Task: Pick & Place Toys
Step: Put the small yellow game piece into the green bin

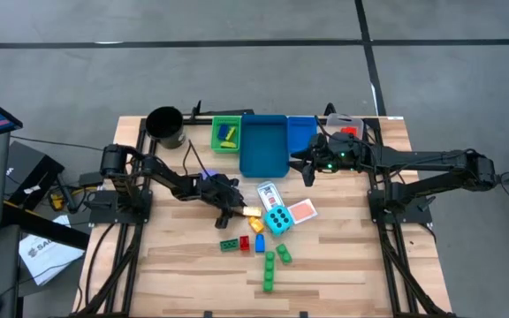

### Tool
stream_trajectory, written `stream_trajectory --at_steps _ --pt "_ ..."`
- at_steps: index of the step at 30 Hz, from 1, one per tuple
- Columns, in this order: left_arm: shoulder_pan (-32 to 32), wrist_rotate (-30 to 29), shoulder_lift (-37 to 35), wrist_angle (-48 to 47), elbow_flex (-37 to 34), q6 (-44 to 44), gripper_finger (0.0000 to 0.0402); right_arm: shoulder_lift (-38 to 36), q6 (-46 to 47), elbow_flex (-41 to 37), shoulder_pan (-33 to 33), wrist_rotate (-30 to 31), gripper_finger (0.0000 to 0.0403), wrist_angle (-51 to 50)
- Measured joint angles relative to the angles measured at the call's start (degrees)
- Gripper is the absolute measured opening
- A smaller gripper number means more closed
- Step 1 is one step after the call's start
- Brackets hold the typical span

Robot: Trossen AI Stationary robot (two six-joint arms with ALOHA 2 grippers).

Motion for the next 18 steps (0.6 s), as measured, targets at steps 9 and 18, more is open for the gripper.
stream_trajectory --at_steps 9,18 --pt "0.0 -2.5 0.0 0.1 0.0 -0.5 0.0141 0.0 0.2 0.0 0.0 0.0 0.0179 0.0" --pt "0.3 -2.8 -0.4 1.6 0.0 -3.0 0.0129 0.0 0.1 0.0 0.0 0.0 0.0179 0.0"
